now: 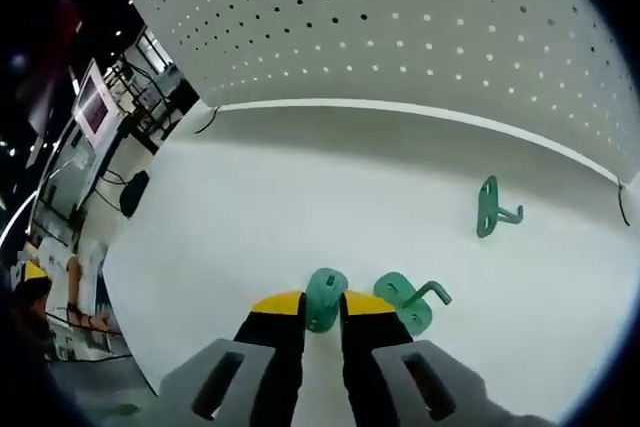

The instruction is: Insert the hook assembly into the mounting plate slot until the hook locks in place.

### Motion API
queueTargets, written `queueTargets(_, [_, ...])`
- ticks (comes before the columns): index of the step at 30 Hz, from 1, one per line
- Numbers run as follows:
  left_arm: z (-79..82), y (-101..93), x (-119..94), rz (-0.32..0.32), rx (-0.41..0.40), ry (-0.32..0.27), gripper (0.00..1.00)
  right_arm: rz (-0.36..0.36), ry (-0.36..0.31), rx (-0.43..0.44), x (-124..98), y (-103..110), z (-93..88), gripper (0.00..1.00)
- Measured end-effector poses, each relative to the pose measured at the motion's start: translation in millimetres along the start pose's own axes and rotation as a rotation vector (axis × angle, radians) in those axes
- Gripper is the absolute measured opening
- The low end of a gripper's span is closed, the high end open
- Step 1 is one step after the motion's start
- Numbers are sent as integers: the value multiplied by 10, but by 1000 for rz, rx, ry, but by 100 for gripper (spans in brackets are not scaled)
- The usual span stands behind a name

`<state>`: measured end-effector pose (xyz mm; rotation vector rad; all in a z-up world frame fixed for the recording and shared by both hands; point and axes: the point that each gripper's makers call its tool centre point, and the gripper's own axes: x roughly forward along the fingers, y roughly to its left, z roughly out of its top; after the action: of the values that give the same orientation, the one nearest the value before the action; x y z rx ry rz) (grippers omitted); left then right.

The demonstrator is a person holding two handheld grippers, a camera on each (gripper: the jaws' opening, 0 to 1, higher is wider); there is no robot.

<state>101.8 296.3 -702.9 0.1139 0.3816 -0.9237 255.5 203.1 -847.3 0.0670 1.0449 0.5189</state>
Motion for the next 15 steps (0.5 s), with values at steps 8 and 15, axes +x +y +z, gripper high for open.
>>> queueTargets(8, [-50,10,-2,0,-14,10,76,-9,11,5,20,-25,-17,9])
queueTargets(15, [-45,20,-5,-1,-19,1,76,-6,20,20,36,-18,-24,9])
